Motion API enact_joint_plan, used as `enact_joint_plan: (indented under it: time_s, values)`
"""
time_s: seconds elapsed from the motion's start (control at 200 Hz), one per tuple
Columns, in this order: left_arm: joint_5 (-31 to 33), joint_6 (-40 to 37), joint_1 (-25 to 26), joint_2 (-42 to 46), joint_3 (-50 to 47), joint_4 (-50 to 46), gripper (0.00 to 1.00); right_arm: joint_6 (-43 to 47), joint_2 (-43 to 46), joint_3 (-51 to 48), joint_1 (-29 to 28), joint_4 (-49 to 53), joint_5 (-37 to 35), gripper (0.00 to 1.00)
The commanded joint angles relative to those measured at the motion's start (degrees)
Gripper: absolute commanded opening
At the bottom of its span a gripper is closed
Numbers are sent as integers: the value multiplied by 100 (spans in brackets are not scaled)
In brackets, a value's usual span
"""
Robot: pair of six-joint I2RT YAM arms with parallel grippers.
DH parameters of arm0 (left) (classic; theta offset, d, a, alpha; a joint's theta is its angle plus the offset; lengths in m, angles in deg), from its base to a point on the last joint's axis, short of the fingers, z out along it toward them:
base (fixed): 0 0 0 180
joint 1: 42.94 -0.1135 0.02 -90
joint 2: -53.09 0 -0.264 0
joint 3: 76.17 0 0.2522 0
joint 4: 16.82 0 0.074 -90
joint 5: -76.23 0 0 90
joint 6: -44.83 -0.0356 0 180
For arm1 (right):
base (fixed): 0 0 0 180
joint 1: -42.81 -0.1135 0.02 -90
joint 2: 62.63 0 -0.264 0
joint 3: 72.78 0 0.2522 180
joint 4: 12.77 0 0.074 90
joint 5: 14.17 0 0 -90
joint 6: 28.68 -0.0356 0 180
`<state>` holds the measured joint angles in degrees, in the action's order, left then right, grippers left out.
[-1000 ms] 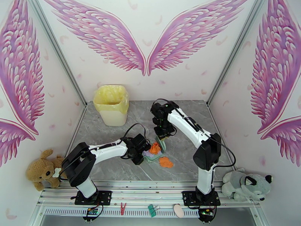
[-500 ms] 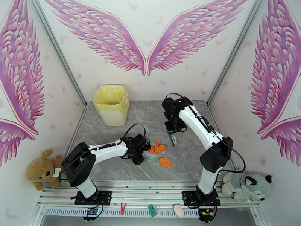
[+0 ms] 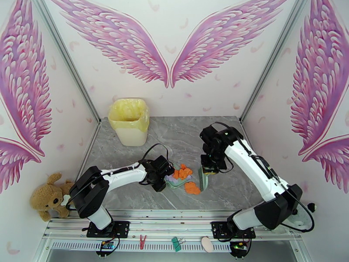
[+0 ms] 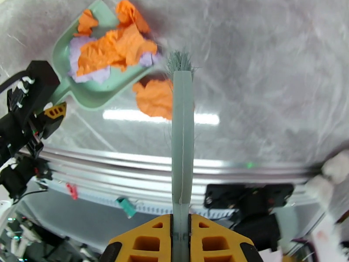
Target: Sweep away the paper scraps from the table
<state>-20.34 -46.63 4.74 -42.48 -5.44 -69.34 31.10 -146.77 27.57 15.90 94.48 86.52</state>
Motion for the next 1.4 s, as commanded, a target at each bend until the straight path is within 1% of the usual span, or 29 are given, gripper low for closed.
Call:
enact_joint_plan:
  time_s: [0.0, 0.195, 0.35, 0.46, 0.635, 0.695, 0.835, 0.93, 1.125, 1.395]
  values:
    - [-71, -116, 15, -159, 47, -167, 0, -483, -112, -229, -76, -205, 434, 0]
    - [-73, -147, -20, -234, 120, -193, 0, -361, -395, -460, -68, -541, 328, 0]
    - [-64, -88, -21, -224, 113, -227, 0, -277, -783, -409, -68, -833, 206, 0]
    - [-44, -50, -30, -216, 118, -237, 0, -225, -1016, -412, -68, -1024, 63, 0]
    - [-4, 4, -48, -225, 169, -246, 0, -293, -1185, -706, -64, -1382, -165, 0]
    - [12, 9, -48, -222, 183, -250, 0, -318, -1219, -731, -52, -1412, -360, 0]
    - [29, 5, -83, -201, 163, -255, 0, -381, -1232, -744, 188, -1505, -767, 0]
    - [31, -29, -101, -190, 152, -259, 0, -395, -1276, -759, 461, -1609, -812, 0]
    - [15, -83, -126, -188, 165, -256, 0, -101, -1651, -153, 774, -1595, -1076, 0]
    - [-5, -57, -135, -174, 130, -246, 0, 327, -2538, 1202, 997, -1427, -1508, 0]
